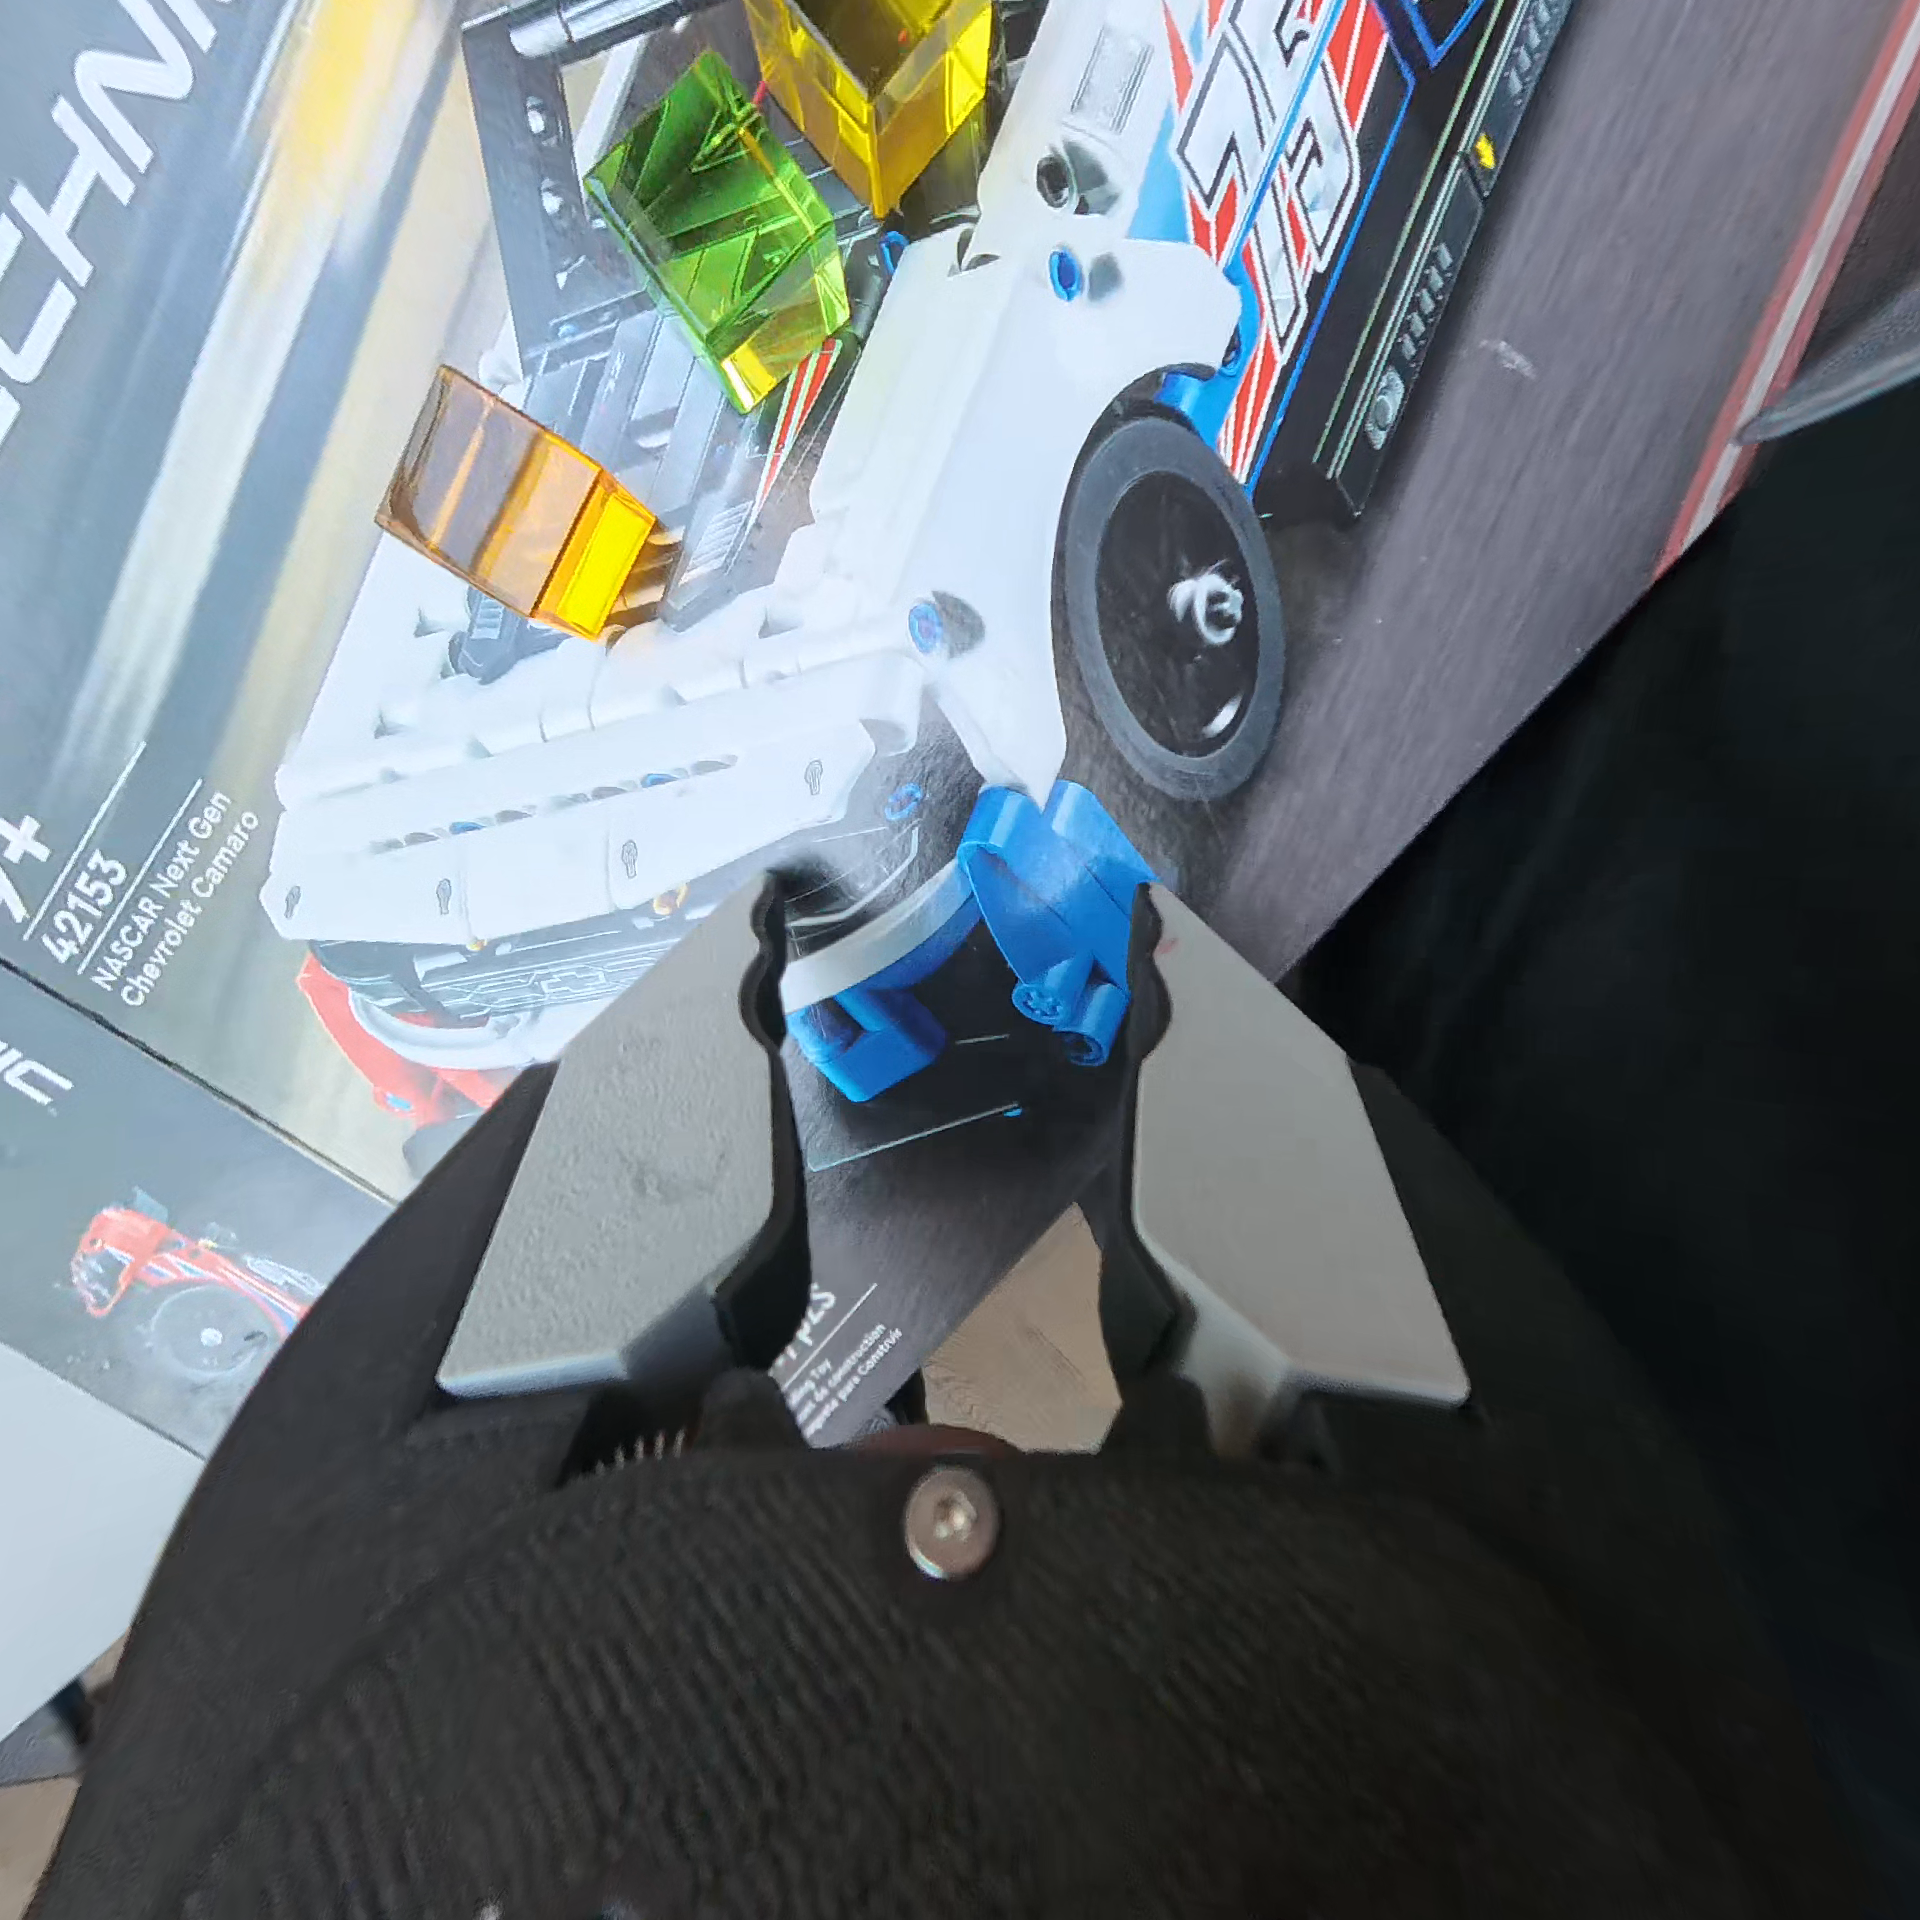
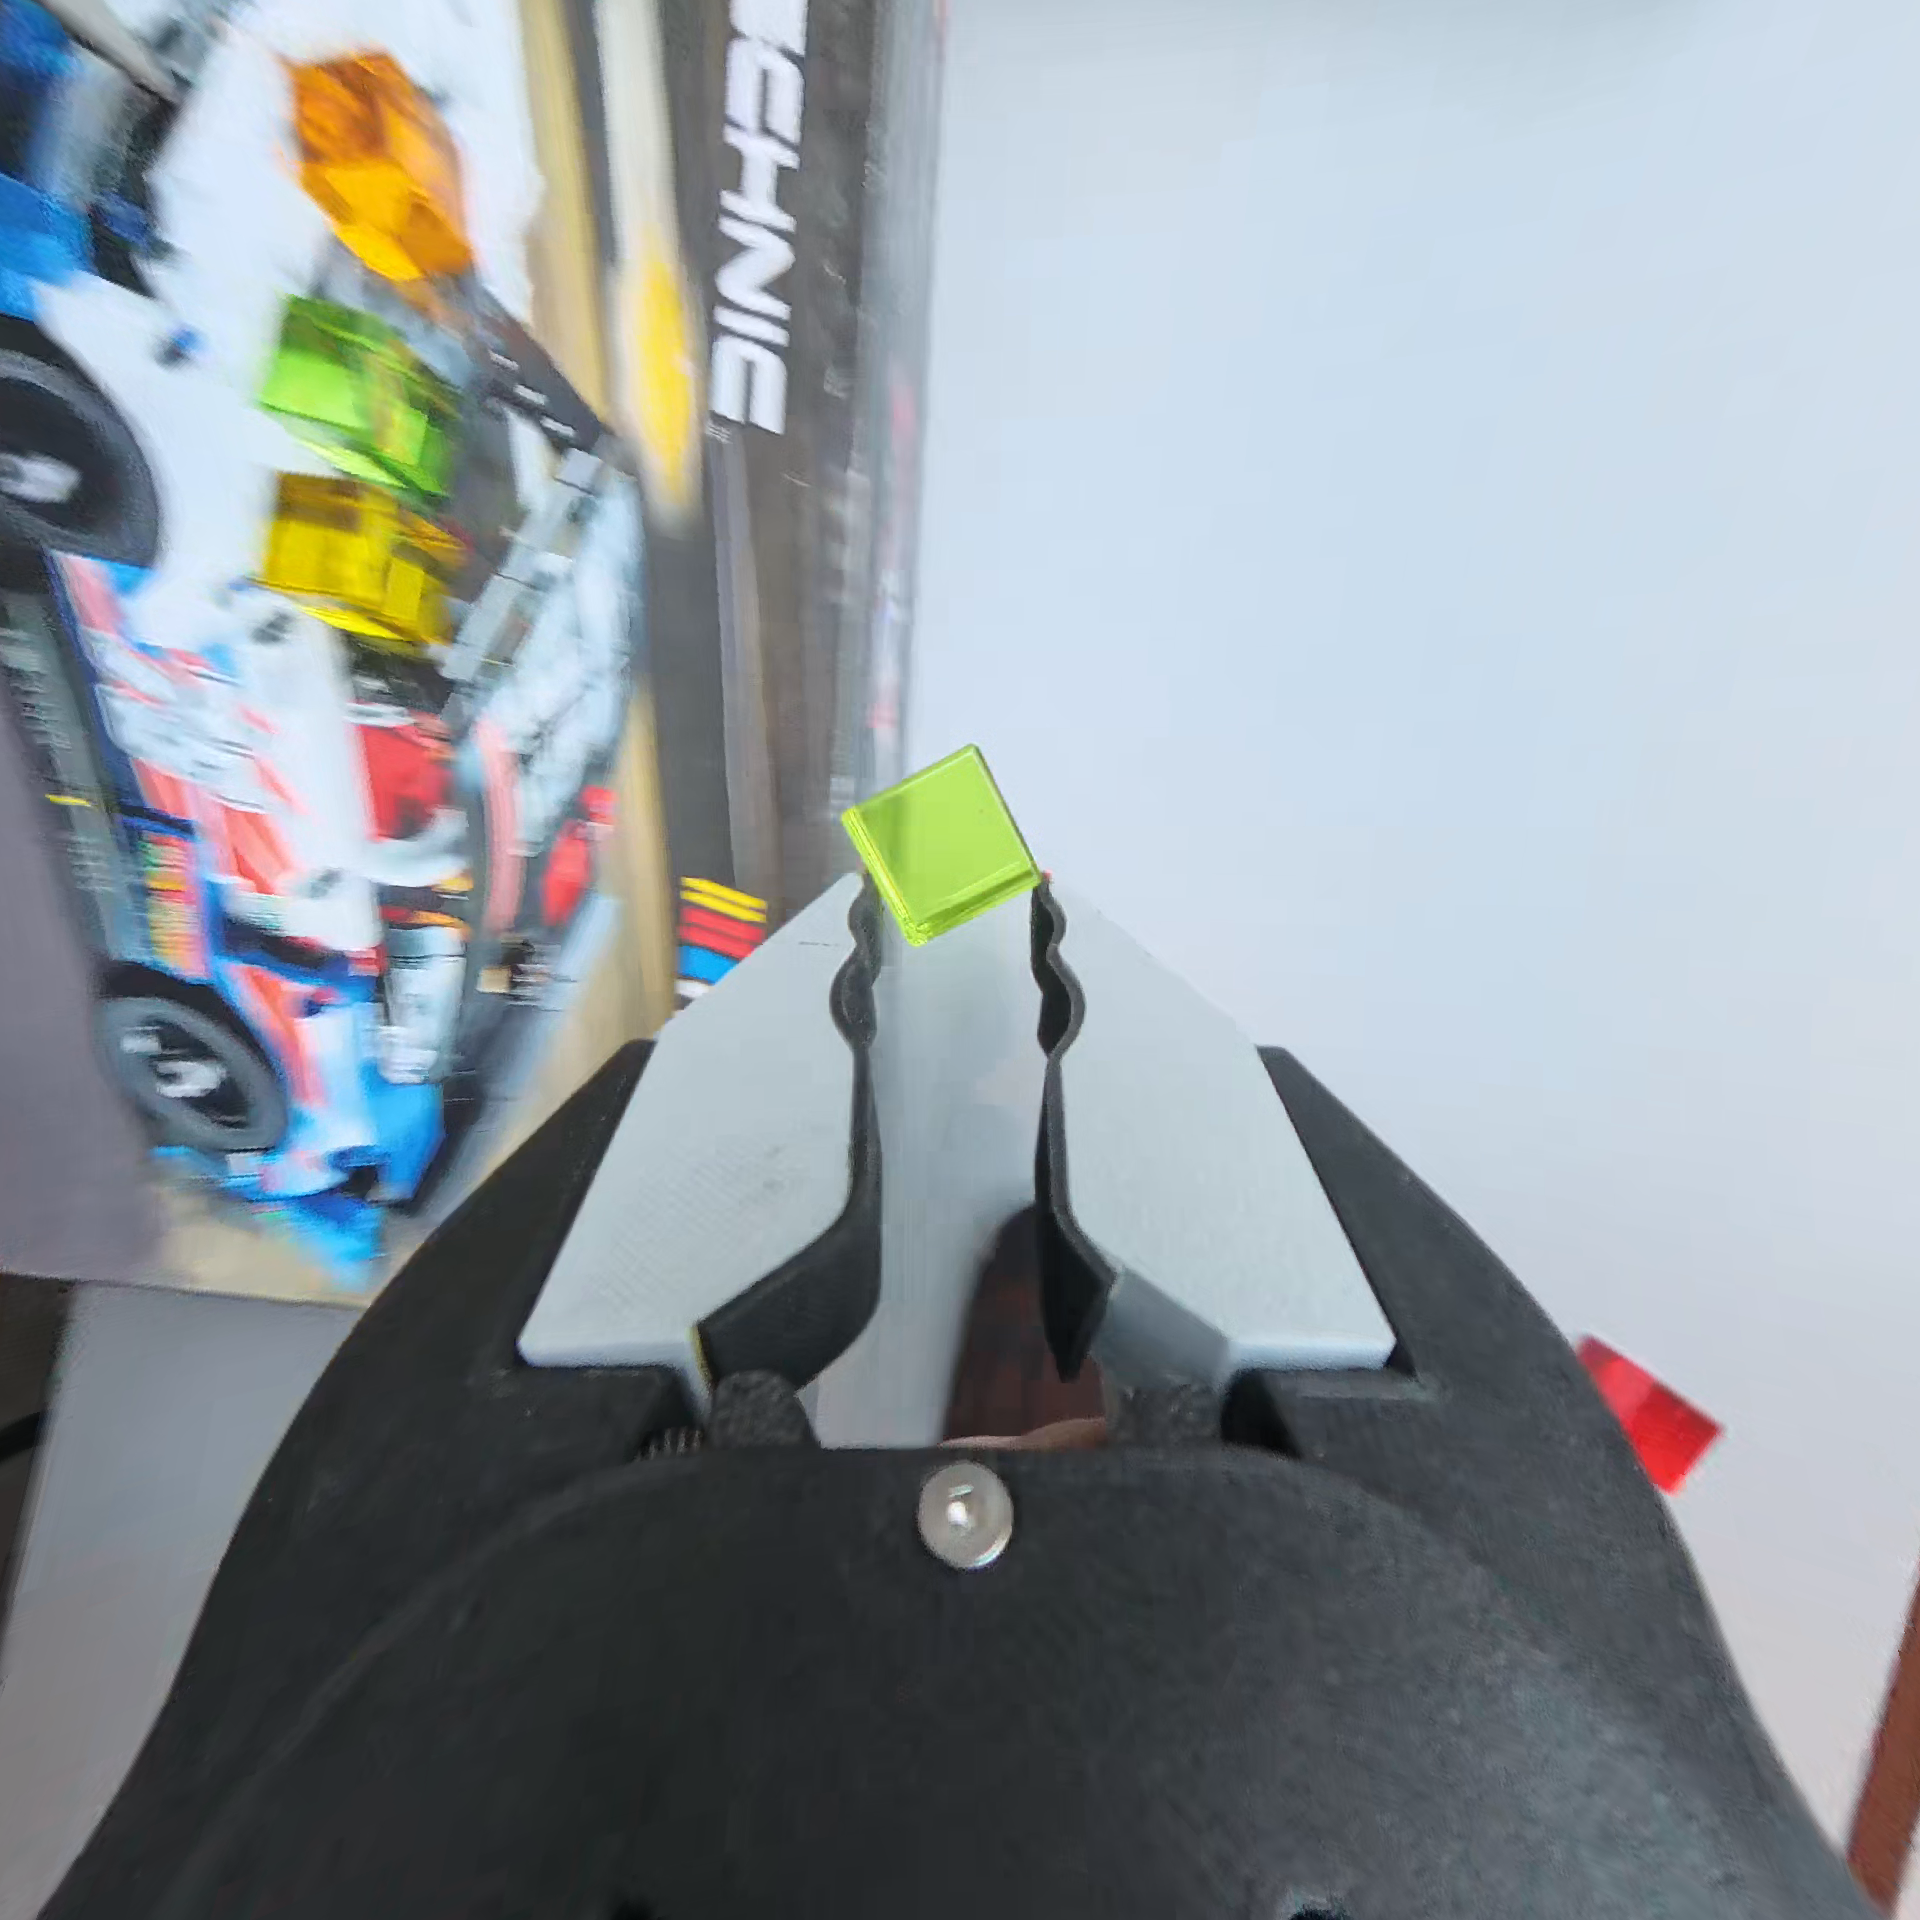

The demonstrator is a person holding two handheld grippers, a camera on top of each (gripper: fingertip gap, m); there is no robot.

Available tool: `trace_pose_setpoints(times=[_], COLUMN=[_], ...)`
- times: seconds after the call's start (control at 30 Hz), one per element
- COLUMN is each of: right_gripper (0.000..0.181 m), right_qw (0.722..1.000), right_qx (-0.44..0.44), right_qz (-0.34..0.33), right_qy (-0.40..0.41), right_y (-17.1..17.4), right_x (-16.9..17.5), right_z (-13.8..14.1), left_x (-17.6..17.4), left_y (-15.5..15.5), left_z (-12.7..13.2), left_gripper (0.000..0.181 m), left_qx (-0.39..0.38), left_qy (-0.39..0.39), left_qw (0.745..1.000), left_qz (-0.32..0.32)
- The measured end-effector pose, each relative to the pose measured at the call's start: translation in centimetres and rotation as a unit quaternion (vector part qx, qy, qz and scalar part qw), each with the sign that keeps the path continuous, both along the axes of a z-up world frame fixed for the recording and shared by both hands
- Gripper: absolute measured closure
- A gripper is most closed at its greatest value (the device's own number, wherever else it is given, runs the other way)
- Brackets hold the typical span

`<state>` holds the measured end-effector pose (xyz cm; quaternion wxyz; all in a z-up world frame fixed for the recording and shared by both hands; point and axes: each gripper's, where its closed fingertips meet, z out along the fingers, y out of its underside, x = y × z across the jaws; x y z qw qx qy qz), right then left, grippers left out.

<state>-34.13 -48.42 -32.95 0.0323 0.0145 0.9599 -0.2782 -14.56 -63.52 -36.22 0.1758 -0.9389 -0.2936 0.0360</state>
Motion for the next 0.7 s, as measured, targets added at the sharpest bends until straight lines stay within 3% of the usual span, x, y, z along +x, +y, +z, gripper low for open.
trace_pose_setpoints(times=[0.13, 0.23, 0.33, 0.4, 0.47, 0.53, 0.6, 0.7], right_gripper=[0.156, 0.156, 0.156, 0.153, 0.138, 0.137, 0.138, 0.137], right_qw=[0.999, 0.999, 0.998, 0.998, 0.999, 1.000, 0.998, 0.980], right_qx=[-0.016, 0.020, 0.051, 0.040, 0.036, 0.015, -0.005, -0.016], right_qz=[0.017, 0.039, 0.039, 0.024, 0.006, -0.021, -0.069, -0.198], right_qy=[-0.022, -0.026, 0.023, 0.033, 0.017, 0.005, -0.004, -0.006], right_y=[-0.9, -1.9, -2.5, -3.0, -2.7, -1.8, 0.2, 5.7], right_x=[6.2, 10.6, 11.8, 11.7, 11.2, 10.1, 7.5, 1.2], right_z=[1.6, -0.2, -2.6, -2.4, -1.8, -0.7, 0.4, 0.4], left_x=[0.7, 1.7, 2.1, 2.3, 2.2, 2.2, 2.8, 4.2], left_y=[-0.7, -2.3, -3.7, -3.3, -2.9, -2.8, -3.1, -4.1], left_z=[0.6, 0.2, -0.2, -0.3, -0.3, -0.2, 0.3, 0.7], left_gripper=[0.114, 0.107, 0.101, 0.100, 0.096, 0.093, 0.095, 0.097], left_qx=[0.005, -0.014, -0.039, -0.034, -0.036, -0.040, -0.040, -0.039], left_qy=[-0.016, -0.031, -0.006, -0.011, -0.008, -0.011, -0.017, -0.024], left_qw=[1.000, 0.998, 0.995, 0.995, 0.994, 0.995, 0.996, 0.995], left_qz=[-0.021, -0.048, -0.090, -0.095, -0.100, -0.091, -0.084, -0.084])
